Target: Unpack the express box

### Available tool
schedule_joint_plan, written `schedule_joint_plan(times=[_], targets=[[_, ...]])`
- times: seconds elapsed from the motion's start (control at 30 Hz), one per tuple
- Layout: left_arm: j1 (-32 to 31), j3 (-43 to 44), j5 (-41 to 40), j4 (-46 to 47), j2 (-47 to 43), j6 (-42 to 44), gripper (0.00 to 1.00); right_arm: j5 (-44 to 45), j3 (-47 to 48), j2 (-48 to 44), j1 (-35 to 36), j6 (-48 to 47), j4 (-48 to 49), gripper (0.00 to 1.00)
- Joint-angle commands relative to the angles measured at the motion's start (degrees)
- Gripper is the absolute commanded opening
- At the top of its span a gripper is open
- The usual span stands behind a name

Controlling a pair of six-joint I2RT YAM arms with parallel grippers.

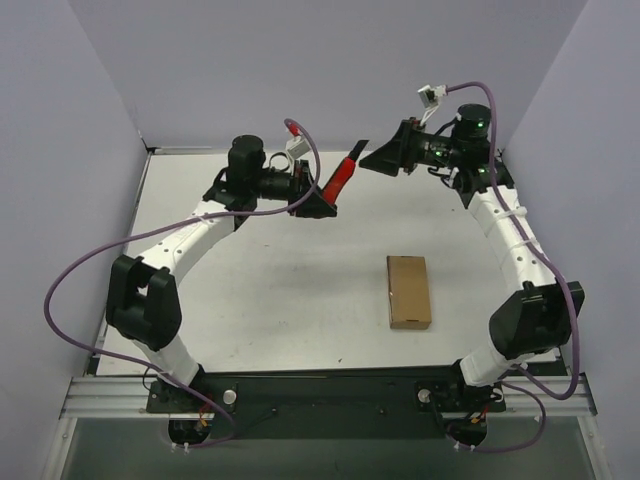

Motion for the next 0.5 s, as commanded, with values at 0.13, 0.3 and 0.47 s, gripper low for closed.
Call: schedule_joint_plan(times=[0.13,0.3,0.47], targets=[[3.4,17.0,-8.5,-62.5,-2.7,59.4,0.00,-5.9,18.1,-1.1,-10.4,-41.3,-34.3,0.68],[1.4,22.9,-16.9,-80.9,-1.1,75.0,0.00,1.9,21.9,-1.0,-1.0,-65.8,-48.7,0.68],[-0.8,22.0,-22.3,-82.4,-3.3,78.1,0.00,8.4,18.2,-1.4,7.4,-76.8,-54.7,0.66]])
